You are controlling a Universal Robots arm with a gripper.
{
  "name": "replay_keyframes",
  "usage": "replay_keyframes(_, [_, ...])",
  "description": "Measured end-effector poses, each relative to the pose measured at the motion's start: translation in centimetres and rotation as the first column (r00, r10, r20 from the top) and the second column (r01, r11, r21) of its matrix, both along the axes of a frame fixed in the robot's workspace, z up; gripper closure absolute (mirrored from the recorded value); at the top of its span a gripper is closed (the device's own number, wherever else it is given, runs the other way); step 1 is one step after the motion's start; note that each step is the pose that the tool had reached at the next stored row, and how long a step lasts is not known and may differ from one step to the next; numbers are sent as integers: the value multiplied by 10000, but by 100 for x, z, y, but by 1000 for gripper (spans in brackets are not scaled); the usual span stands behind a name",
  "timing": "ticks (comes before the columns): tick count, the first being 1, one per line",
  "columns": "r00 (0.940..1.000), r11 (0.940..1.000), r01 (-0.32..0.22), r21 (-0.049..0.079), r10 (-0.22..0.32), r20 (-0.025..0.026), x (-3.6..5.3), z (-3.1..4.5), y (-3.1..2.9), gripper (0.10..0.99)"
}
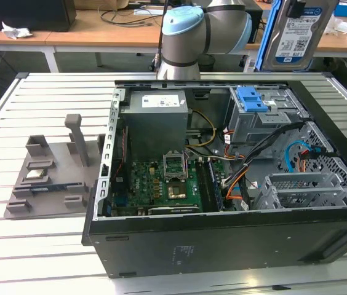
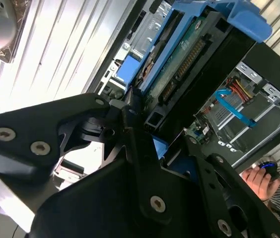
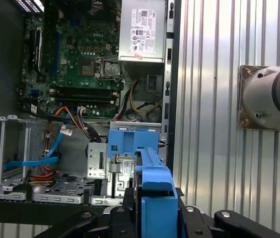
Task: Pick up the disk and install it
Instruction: 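Pick up the disk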
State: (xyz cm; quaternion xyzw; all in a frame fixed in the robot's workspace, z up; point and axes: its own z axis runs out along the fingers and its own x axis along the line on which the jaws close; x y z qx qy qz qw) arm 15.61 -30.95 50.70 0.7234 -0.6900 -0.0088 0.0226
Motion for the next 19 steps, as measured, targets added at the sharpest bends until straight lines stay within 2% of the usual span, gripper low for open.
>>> replay_keyframes(2, [10000,10000,-1,0,1,0,0,0,-71,718])
replay_keyframes(3, [10000,10000,-1,0,1,0,0,0,-135,718])
replay_keyframes(6, [10000,10000,-1,1,1,0,0,0,-237,718])
replay_keyframes(19, [10000,10000,-1,-19,1,0,0,0,-488,718])
